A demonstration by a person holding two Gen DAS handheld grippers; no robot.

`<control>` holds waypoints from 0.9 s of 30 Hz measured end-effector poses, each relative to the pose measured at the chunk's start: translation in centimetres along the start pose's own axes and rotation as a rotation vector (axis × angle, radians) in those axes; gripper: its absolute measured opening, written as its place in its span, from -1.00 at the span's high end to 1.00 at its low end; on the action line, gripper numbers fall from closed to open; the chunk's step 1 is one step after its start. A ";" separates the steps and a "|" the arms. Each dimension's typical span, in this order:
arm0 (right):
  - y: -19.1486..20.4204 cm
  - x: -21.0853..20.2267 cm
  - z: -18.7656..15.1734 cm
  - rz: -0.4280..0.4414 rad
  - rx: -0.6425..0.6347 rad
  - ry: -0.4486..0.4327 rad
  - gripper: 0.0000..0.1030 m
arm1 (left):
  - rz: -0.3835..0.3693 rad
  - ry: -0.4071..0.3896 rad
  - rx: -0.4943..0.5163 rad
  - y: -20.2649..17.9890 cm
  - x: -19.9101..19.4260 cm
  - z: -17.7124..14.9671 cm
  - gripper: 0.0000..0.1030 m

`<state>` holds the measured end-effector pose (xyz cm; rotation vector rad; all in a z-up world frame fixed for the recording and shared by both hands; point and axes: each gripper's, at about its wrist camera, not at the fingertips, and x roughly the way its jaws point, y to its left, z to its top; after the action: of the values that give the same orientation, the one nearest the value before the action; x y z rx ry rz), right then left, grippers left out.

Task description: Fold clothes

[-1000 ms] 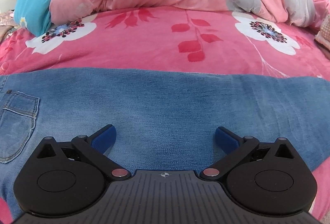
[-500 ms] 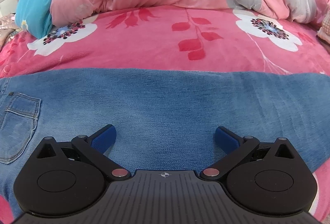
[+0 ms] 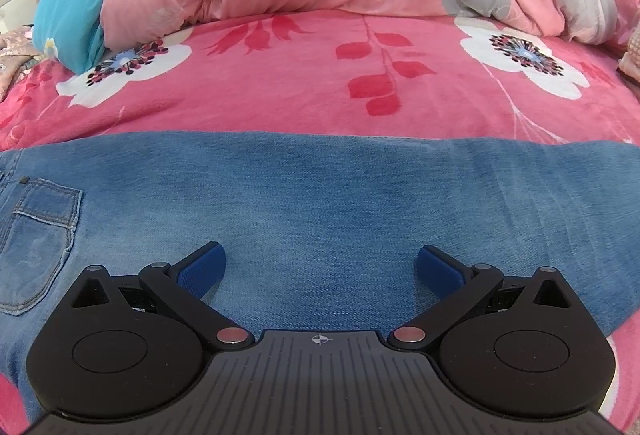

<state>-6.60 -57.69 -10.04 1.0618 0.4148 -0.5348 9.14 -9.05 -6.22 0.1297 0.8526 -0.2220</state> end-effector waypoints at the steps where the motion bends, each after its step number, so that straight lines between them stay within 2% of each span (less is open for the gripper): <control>1: 0.0 0.0 -0.1 0.002 -0.002 -0.002 -0.26 | 0.000 0.000 0.000 0.0 0.0 0.0 -1.00; 27: -0.4 -0.5 -0.3 0.036 -0.024 0.009 -0.26 | -0.007 -0.004 0.006 0.2 -0.3 0.0 -1.00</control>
<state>-7.29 -57.48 -10.15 1.0468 0.4085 -0.4918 9.00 -8.77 -6.04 0.1324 0.8484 -0.2311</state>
